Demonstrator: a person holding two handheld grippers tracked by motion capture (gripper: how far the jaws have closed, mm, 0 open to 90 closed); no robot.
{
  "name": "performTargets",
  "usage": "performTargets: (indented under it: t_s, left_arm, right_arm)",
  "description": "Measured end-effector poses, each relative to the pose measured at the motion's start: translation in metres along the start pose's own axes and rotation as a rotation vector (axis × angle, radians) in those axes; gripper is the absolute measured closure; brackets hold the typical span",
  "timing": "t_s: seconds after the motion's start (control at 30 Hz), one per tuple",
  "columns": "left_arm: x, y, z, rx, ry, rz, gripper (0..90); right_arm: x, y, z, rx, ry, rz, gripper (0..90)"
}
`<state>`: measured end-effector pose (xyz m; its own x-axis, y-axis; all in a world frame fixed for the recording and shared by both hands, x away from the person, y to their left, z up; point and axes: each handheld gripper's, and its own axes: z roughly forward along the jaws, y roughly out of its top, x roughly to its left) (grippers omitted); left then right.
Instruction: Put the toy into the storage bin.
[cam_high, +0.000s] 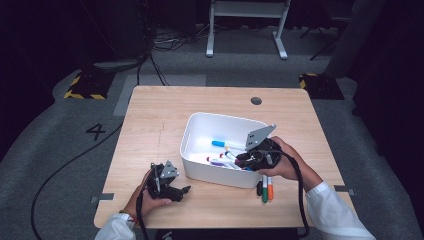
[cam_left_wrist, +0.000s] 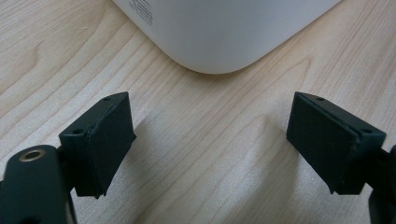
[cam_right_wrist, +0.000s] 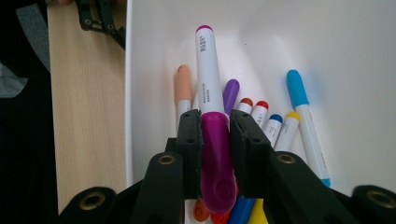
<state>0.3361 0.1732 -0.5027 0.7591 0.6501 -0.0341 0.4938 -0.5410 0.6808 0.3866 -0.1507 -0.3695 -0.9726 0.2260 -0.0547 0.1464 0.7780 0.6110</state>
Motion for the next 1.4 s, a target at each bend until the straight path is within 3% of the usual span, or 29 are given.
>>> performTargets:
  t_s: [0.27, 0.33, 0.47, 0.63, 0.73, 1.0, 1.13, 1.3, 1.4]
  left_arm:
    - [0.000, 0.000, 0.000, 0.001, 0.000, -0.001, 15.0]
    - [0.000, 0.000, 0.000, 0.000, 0.000, -0.005, 15.0]
    - [0.000, 0.000, 0.000, -0.001, -0.001, -0.006, 14.9]
    - [0.000, 0.000, 0.000, 0.000, -0.001, -0.005, 14.9]
    - [0.000, 0.000, 0.000, 0.000, -0.001, -0.006, 14.9]
    - [0.000, 0.000, 0.000, 0.001, -0.001, -0.005, 14.9]
    - [0.000, 0.000, 0.000, 0.001, -0.001, -0.006, 14.9]
    - [0.000, 0.000, 0.000, 0.000, -0.001, -0.007, 14.9]
    - [0.000, 0.000, 0.000, 0.000, 0.000, -0.007, 14.9]
  right_arm:
    - [0.001, 0.002, 0.003, 0.005, 0.010, -0.001, 73.8]
    - [0.000, 0.002, 0.003, -0.006, -0.017, 0.008, 65.6]
    - [-0.002, 0.001, -0.004, -0.042, -0.043, 0.024, 60.7]
    - [-0.002, -0.001, -0.018, -0.109, -0.119, 0.054, 47.2]
    - [0.000, -0.005, -0.030, -0.131, -0.196, 0.081, 37.6]
    - [0.008, -0.037, -0.069, -0.229, -0.320, 0.159, 29.6]
    - [0.014, -0.058, -0.080, -0.261, -0.348, 0.192, 28.8]
    - [0.023, -0.092, -0.083, -0.258, -0.384, 0.236, 28.7]
    - [0.028, -0.113, -0.075, -0.250, -0.375, 0.284, 28.7]
